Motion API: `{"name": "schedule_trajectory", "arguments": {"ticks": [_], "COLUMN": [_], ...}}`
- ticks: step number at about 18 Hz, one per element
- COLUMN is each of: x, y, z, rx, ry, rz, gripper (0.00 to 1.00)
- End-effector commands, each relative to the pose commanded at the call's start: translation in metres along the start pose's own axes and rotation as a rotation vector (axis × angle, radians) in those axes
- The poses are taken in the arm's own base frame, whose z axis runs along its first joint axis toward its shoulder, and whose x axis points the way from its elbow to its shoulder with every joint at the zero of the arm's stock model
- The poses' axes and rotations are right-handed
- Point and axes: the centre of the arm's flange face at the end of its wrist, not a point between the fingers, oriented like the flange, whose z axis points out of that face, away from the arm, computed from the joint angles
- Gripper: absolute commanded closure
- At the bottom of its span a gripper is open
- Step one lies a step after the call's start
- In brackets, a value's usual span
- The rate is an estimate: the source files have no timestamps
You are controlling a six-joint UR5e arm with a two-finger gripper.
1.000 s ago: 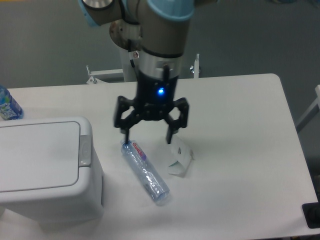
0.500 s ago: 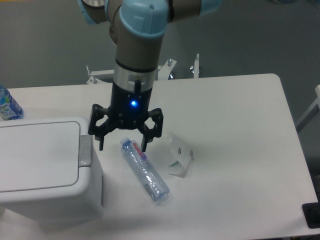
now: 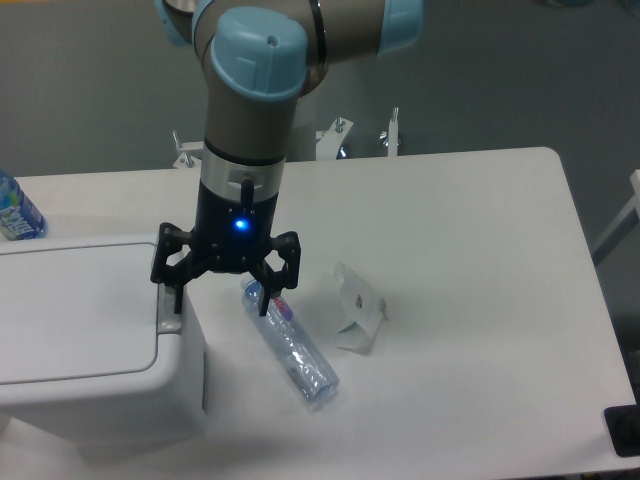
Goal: Open the trash can
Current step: 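Lower the gripper onto the lid edge beside the bin's hinge, then lift the gripper away from the open bin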
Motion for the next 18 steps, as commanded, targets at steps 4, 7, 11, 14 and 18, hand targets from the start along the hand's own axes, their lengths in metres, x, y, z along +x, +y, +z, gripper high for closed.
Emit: {"name": "schedule_trajectory", "arguments": {"ticks": [4, 7, 11, 14, 18], "x": [-0.0010, -0.0023, -0.0030, -0.0029, -0.0010], "y": [0.0002, 0.0000, -0.0001, -0.0006, -0.0073], "z": [0.0025, 0.0066, 0.0087, 0.0081, 0.0004], "rx": [-0.003, -0.009, -0.012, -0.010, 0.008], "ry": [-0.001, -0.001, 0.000, -0.001, -0.002], "rz": [-0.001, -0.003, -0.004, -0.003, 0.006], "gripper": [0.00, 0.00, 0.00, 0.00, 0.00]}}
